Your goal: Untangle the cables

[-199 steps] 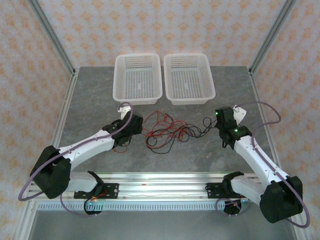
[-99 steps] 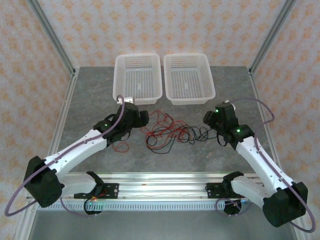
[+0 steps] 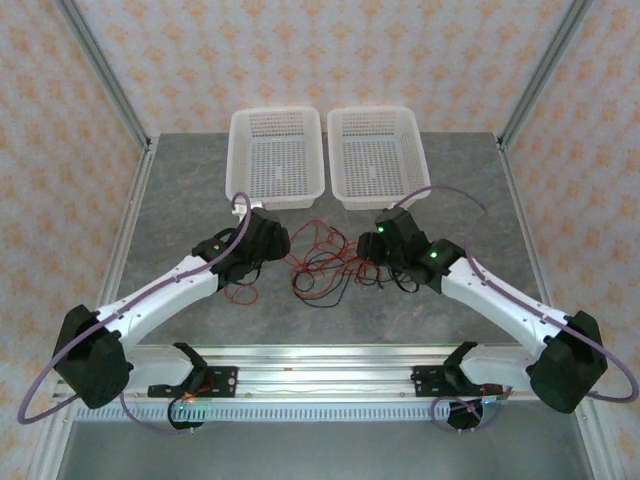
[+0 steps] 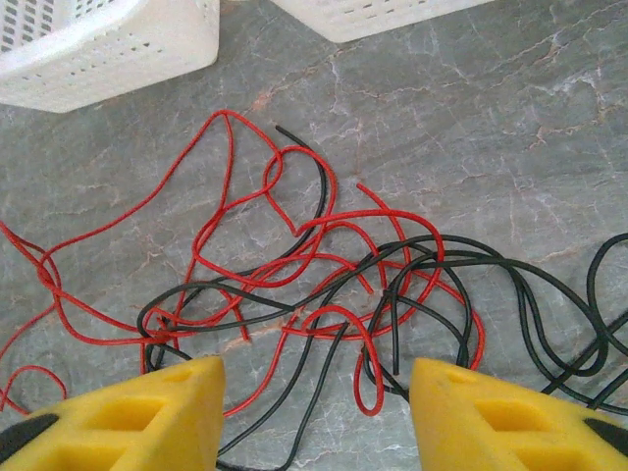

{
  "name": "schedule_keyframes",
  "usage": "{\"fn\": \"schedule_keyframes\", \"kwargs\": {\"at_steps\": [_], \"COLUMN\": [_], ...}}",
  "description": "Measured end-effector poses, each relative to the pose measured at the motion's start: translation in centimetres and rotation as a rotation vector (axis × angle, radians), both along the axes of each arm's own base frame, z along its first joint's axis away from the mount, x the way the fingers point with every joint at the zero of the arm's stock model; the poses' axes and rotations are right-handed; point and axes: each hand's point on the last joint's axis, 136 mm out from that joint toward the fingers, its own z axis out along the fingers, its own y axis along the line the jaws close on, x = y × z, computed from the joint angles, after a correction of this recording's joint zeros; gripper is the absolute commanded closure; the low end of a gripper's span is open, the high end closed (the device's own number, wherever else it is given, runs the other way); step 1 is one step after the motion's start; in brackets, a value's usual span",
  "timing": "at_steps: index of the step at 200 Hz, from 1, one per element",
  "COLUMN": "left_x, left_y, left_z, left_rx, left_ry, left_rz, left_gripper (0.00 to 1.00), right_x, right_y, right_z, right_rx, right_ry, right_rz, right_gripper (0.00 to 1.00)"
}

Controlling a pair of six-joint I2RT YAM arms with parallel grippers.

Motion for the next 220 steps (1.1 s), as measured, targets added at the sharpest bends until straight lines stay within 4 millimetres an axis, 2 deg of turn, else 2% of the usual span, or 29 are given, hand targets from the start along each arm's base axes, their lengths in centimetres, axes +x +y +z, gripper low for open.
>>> {"fn": "schedule_keyframes", "kwargs": {"at_steps": [57,90,117,139,170,179,194,220], "left_x": [2.5,3.4,4.1,4.7,6.0,6.4,6.8,7.1], "left_y": [-0.5,-0.7,-0.9,-1.1,-1.5,-1.5,-1.5,-1.3], "left_z": [-4.1,-6.3,-6.9,-6.3,-4.7,-4.4,-4.3,-4.2], "left_rx": [-0.009,0.001,-0.005,-0.015,-0.026,-0.024,-0.023,-0.019], "left_ry": [0.049,0.088,0.086,0.063,0.009,-0.003,-0.013,-0.026], "left_rz": [0.041,0.052,0.056,0.060,0.065,0.062,0.066,0.078], "left_gripper": [0.39,0.44,0.47,0.51,0.66,0.77,1.00,1.00], "right_x": [0.4,0.3,0.2,0.2,0.1,0.1,0.2,0.2], "right_y": [0.0,-0.3,-0.4,-0.4,-0.5,-0.5,-0.4,-0.4], "right_z": [0.1,0.2,0.5,0.5,0.1,0.1,0.2,0.2], "right_rx": [-0.002,0.002,0.007,0.008,0.005,0.005,0.007,0.007], "right_ry": [-0.017,-0.028,-0.036,-0.034,-0.029,-0.030,-0.032,-0.033], "right_rz": [-0.010,-0.018,-0.021,-0.023,-0.023,-0.023,-0.023,-0.023], "right_gripper": [0.51,0.51,0.52,0.52,0.53,0.53,0.53,0.53]}}
